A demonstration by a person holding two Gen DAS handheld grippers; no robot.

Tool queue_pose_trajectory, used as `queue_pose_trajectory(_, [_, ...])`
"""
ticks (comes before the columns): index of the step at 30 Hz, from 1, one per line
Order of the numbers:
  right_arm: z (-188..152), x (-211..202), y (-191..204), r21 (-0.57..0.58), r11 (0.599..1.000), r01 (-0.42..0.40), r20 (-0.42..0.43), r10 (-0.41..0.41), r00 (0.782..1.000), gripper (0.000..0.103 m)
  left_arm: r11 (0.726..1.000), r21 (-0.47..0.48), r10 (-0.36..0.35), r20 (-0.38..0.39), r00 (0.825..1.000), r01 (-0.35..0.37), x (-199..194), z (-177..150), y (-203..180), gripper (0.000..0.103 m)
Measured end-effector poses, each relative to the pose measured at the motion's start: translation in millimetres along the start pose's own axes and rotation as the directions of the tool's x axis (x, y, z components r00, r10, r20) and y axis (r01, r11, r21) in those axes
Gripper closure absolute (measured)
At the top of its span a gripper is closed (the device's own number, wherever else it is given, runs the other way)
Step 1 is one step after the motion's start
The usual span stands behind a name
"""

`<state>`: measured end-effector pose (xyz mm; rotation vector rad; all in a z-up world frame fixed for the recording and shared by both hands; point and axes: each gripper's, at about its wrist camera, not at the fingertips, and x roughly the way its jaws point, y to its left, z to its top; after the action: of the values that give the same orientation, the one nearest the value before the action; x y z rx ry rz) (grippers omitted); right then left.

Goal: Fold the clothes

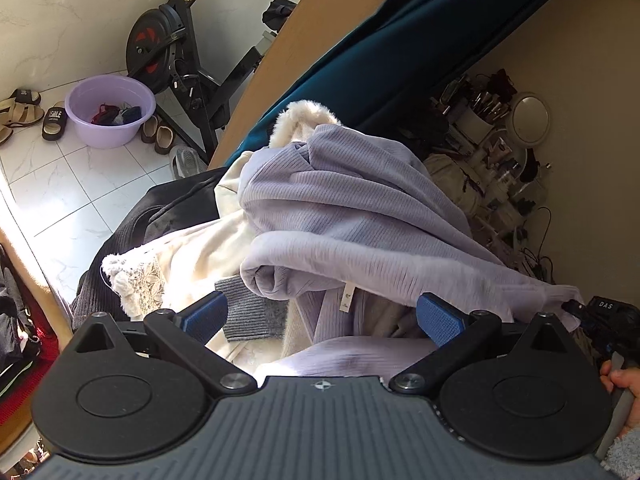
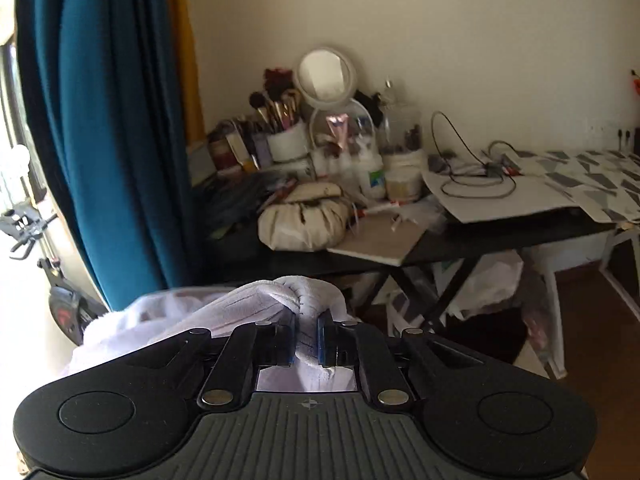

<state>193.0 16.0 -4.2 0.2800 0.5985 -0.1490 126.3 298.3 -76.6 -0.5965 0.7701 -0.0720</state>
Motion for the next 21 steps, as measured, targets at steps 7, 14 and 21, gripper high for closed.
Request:
queue_pose_trajectory(7, [-60.2, 54.1, -17.3, -0.130, 0.984, 0.123, -0.332, -0.160, 0.930, 0.070, 1.000, 0.005, 0.024, -0.014, 1.000, -0.024, 4.1, -3.2, 4.6, 0.001])
queue_pose_trajectory(14, [-84.7, 23.1, 29.1, -0.544, 0.830, 0.121, -0.077, -0.193, 0.978, 0.045, 0.995, -0.032, 0.089, -0.005, 0.996, -0.090, 1.0, -2.7, 24.2, 0.001])
queue_pose_trajectory(21, [-80.0, -18.6, 63.8, -0.670, 0.742, -0.028, -0.051, -0.009, 0.999, 0.040, 0.992, -0.047, 0.119, -0.014, 0.993, -0.120, 1.6, -4.6, 32.6, 0.001])
